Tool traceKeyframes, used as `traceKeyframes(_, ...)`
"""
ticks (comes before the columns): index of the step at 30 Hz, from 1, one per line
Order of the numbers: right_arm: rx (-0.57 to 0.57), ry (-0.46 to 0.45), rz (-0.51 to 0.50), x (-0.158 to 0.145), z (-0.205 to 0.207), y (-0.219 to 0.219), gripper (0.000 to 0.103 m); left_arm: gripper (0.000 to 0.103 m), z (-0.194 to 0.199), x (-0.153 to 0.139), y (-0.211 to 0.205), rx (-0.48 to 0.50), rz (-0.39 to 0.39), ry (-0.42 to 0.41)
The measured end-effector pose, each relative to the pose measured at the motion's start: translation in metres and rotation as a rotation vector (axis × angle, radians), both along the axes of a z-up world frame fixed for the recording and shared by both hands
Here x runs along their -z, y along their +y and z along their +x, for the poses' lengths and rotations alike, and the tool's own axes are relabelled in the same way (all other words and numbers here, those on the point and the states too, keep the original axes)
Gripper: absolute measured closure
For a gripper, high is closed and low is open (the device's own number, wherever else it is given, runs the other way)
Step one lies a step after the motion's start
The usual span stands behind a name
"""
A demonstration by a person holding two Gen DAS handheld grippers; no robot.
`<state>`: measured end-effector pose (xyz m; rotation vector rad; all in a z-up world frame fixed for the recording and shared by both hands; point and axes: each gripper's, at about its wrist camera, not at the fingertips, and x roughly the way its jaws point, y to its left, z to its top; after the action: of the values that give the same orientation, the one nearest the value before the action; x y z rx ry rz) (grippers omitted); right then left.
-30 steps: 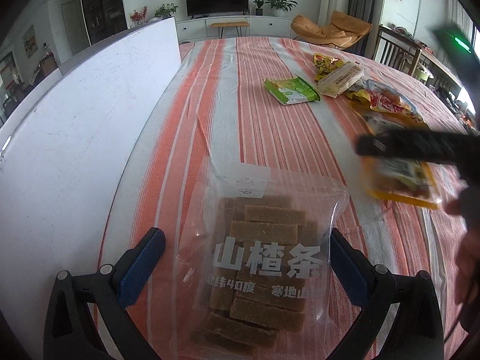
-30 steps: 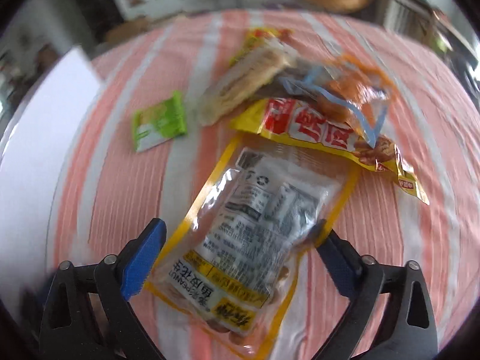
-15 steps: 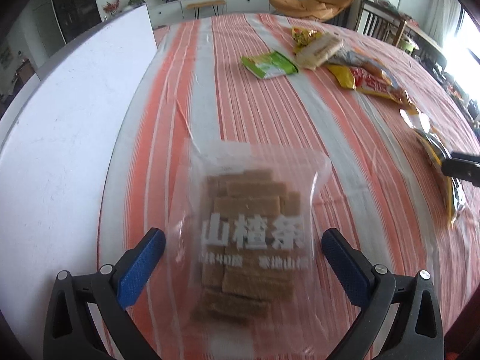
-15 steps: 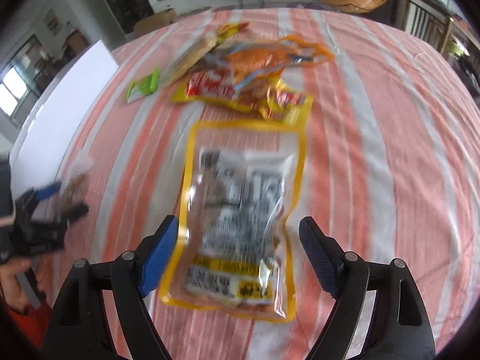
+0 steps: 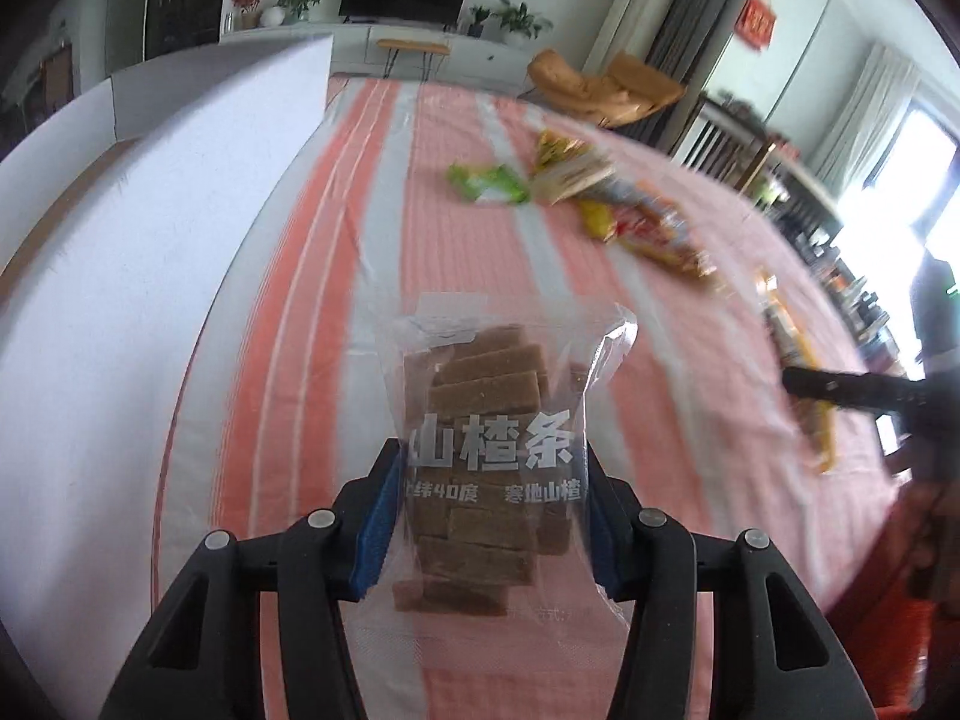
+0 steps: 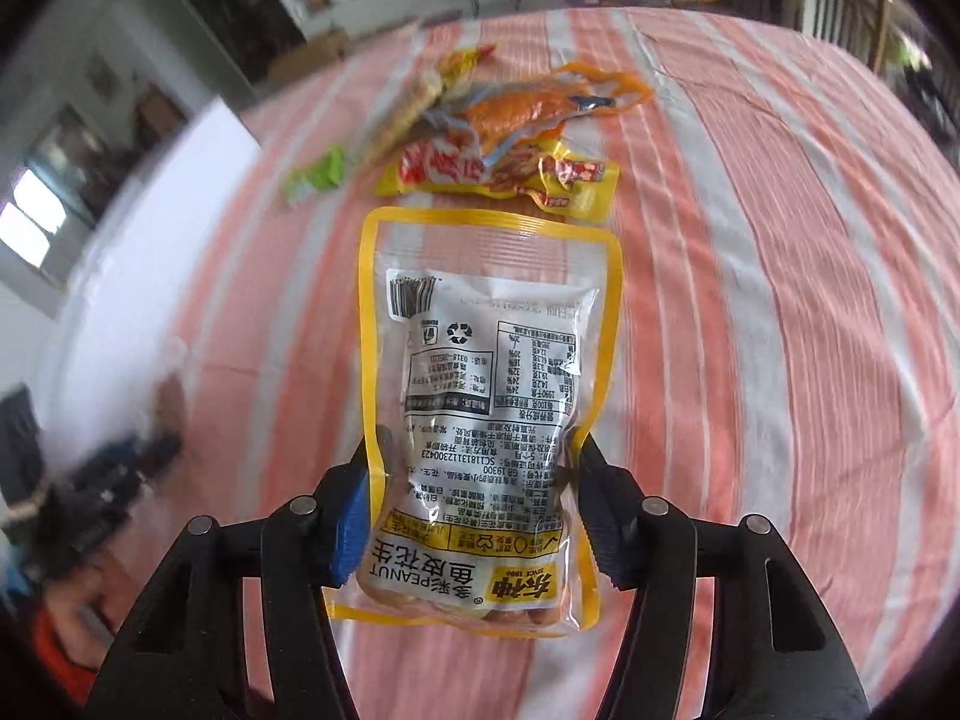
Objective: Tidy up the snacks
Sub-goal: 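Carry both packets over the white box and open both tools to drop them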
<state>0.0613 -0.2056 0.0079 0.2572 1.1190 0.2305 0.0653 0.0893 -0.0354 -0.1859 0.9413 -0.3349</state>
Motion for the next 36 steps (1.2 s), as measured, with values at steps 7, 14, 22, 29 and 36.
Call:
traceKeyframes(7, -0.059, -0.051, 0.111, -0.031, 0.016, 0.029, 0.041, 0.05, -0.016, -0.067, 0.033, -0.06, -0.145, -0.098)
traceKeyframes(14, -0.271, -0.186, 0.209, -0.11, 0.029, 0.139, 0.041, 0.05, -0.026, -0.109, 0.146, -0.305, -0.045, -0.168)
traceKeyframes(22, -0.544, -0.265, 0.266, -0.158, 0.039, 0.314, 0.035, 0.041, -0.027, -0.103, 0.267, -0.574, 0.178, -0.115)
traceKeyframes(29, -0.556, -0.173, 0.37, -0.124, 0.056, 0.346, 0.015, 0.016, -0.042, -0.094, 0.28, -0.629, 0.172, -0.138)
traceKeyframes(36, -0.401, -0.273, 0.068, -0.063, 0.059, 0.219, 0.015, 0.015, -0.029, -0.105, 0.176, -0.336, 0.192, -0.258)
